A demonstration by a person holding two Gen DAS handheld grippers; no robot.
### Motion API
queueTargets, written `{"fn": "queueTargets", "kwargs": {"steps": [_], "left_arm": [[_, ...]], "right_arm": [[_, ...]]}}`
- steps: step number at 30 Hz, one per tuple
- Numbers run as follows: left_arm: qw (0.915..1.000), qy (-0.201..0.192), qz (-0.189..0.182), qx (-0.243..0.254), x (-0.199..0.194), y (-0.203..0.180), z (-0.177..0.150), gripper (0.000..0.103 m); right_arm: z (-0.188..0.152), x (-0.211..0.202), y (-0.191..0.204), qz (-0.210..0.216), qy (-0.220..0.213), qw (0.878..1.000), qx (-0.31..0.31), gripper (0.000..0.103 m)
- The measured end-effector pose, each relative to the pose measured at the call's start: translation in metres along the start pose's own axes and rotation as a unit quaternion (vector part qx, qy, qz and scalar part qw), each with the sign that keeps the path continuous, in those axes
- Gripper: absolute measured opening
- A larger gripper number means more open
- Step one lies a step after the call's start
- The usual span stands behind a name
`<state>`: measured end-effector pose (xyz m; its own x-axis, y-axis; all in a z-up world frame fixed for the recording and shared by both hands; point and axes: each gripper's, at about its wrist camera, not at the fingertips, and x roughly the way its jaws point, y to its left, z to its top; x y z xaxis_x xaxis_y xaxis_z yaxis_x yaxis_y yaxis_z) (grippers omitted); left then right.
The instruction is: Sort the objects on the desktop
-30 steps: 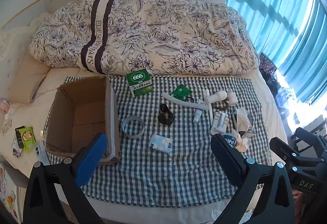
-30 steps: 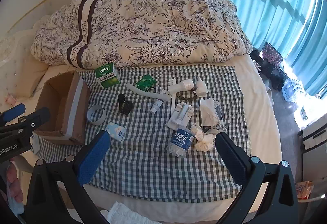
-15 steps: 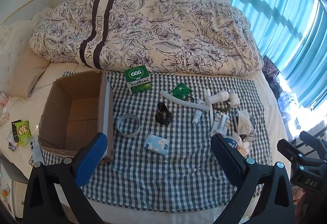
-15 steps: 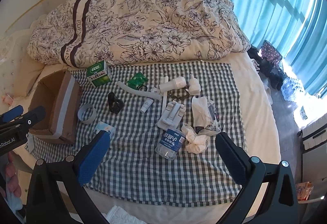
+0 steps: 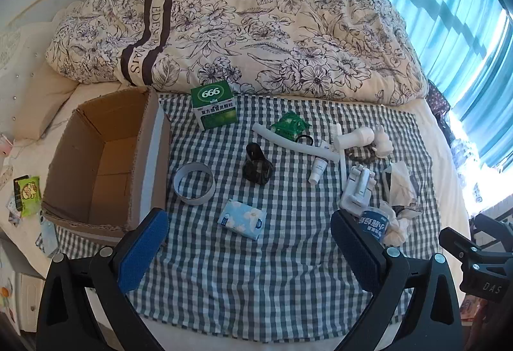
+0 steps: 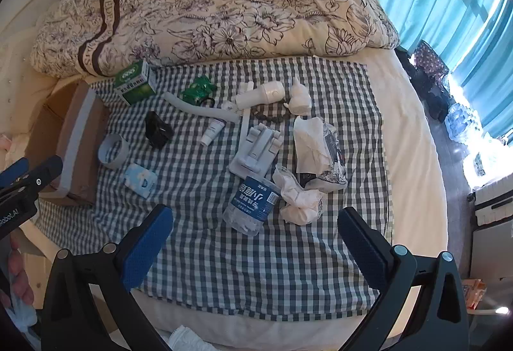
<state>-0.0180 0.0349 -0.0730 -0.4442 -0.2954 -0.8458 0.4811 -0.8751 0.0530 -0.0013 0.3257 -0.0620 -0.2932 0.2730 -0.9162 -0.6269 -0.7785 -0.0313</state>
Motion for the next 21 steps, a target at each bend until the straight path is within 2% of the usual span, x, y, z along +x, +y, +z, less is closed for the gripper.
{"fn": "queueTargets", "kwargs": {"steps": [6,13,17,21], "left_arm": [[0.9992,0.016,0.032,-0.02,0.048,0.005,-0.013,0.103],[0.9973,0.049,0.05,-0.025,0.129,0.008,-0.04,0.103],[0.9937,0.075,0.076,-0.035,0.167,0.011,-0.047,0.103],[0.9919,0.08,0.082,-0.054,0.188,0.015,-0.048,0.103]], "right_arm": [[-0.007,0.043,0.002,-0.005,0.021,1.0,0.022,0.103],[-0.029,0.113,0.007,-0.016,0.069,0.996,0.049,0.102],[-0.04,0.139,0.003,-0.025,0.092,0.992,0.089,0.102],[-0.041,0.151,0.002,-0.031,0.097,0.988,0.12,0.102]]}}
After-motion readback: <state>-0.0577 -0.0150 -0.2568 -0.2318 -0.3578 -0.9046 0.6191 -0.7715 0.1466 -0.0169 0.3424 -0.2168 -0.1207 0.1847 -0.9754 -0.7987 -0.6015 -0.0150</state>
